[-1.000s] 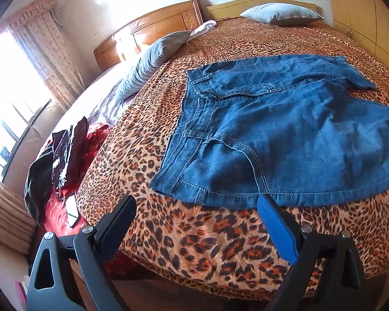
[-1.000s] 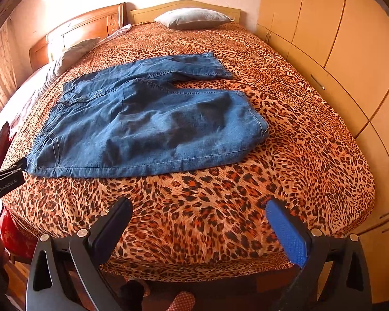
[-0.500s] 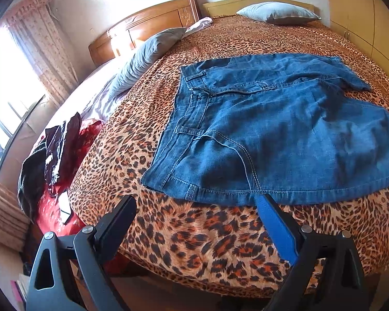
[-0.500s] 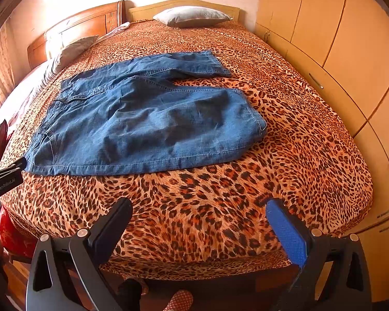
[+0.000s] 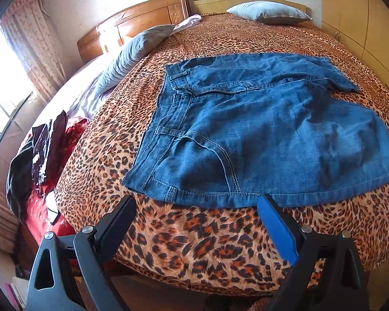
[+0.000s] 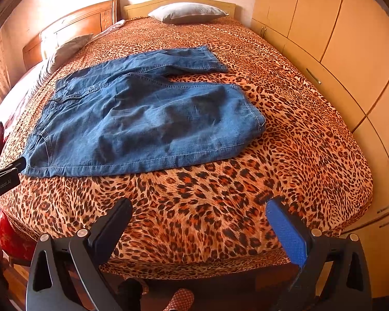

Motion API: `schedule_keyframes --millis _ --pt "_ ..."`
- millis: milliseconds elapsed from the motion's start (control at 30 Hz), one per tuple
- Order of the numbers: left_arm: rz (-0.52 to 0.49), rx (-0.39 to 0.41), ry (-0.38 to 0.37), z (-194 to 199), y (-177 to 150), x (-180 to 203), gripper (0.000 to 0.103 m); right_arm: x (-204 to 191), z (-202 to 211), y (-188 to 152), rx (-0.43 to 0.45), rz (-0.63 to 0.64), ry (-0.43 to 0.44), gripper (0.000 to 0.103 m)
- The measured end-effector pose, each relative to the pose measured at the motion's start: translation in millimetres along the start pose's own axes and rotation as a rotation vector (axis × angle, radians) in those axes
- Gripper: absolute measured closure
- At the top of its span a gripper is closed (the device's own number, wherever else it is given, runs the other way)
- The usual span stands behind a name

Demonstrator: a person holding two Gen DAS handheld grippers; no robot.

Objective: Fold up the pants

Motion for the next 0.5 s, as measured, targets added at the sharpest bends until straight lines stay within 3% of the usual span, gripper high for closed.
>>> schedule_keyframes --millis 500 --pt "0.016 -0.028 -0.128 1.1 0.4 3.2 0.008 -6.3 -12.4 4.2 -0.025 0.003 -0.016 0.0"
Point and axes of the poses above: each gripper's, at about its wrist camera, not at the fingertips, and z roughly against the way its jaws point, x to its right, y to its top, the point moved 4 cm from there along -z, roughly the way its jaws point, and after that the axes turned 4 degrees about z, right-handed, at the moved point
